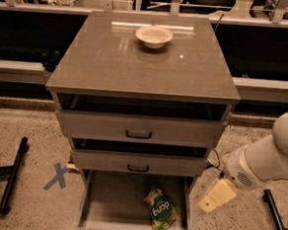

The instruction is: Pick green rice chip bag from bottom drawer and place on counter

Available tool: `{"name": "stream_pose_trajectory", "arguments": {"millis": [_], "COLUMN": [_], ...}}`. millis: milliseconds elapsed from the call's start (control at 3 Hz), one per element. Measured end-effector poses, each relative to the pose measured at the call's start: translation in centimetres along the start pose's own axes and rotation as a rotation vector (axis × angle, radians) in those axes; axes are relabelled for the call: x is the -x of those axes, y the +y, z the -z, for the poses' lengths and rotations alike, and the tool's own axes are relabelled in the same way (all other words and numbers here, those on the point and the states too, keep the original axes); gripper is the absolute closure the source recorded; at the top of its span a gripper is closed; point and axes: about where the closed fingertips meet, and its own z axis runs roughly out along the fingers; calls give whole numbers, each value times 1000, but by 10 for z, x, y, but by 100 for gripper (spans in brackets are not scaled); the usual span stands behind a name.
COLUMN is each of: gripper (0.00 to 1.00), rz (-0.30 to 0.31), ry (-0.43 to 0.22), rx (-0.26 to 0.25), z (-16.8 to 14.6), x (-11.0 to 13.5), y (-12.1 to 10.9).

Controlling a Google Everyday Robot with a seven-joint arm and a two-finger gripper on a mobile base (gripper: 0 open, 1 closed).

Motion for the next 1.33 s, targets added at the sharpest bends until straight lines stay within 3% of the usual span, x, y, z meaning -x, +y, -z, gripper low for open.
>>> {"name": "stream_pose_trajectory", "arguments": {"millis": [333, 667, 1000, 1333], "gripper": [0, 0, 0, 0], "rz": [-44, -116, -116, -132], "ry": [61, 68, 68, 79], "rx": [13, 64, 64, 56], "z": [-73, -177, -177, -215], "x": [-23, -52, -52, -65], "y": [-10, -26, -26, -39]}}
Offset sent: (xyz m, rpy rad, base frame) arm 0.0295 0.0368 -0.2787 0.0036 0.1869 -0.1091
